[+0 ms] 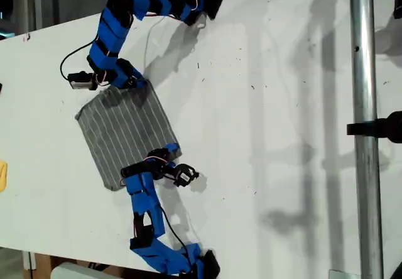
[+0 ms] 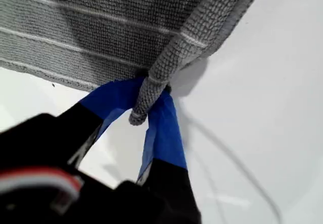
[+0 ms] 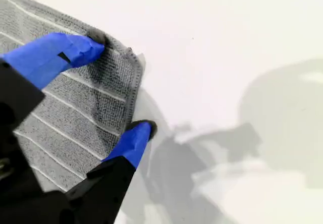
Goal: Grasp corners of a towel and fold twice.
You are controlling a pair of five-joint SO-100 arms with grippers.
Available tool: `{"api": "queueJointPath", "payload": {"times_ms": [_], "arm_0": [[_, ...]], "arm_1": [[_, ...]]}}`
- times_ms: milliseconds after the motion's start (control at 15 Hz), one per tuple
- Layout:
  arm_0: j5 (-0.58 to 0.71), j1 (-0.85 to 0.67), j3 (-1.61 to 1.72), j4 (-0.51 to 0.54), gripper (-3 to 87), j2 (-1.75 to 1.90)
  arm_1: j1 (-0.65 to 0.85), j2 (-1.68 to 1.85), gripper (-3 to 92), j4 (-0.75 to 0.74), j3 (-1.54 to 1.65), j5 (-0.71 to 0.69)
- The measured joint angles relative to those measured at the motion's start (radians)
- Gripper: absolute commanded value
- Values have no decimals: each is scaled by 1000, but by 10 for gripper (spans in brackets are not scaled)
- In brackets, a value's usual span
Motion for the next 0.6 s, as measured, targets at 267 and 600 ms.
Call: {"api": "queueJointPath", "payload": {"times_ms": [267, 600], "arm_0": [[-3, -2, -8, 18, -26, 0], [-25, -2, 38, 153, -26, 52]], "arm_1": [[-32, 15, -2, 3, 0, 6], [-143, 106, -2, 57, 17, 55]]}}
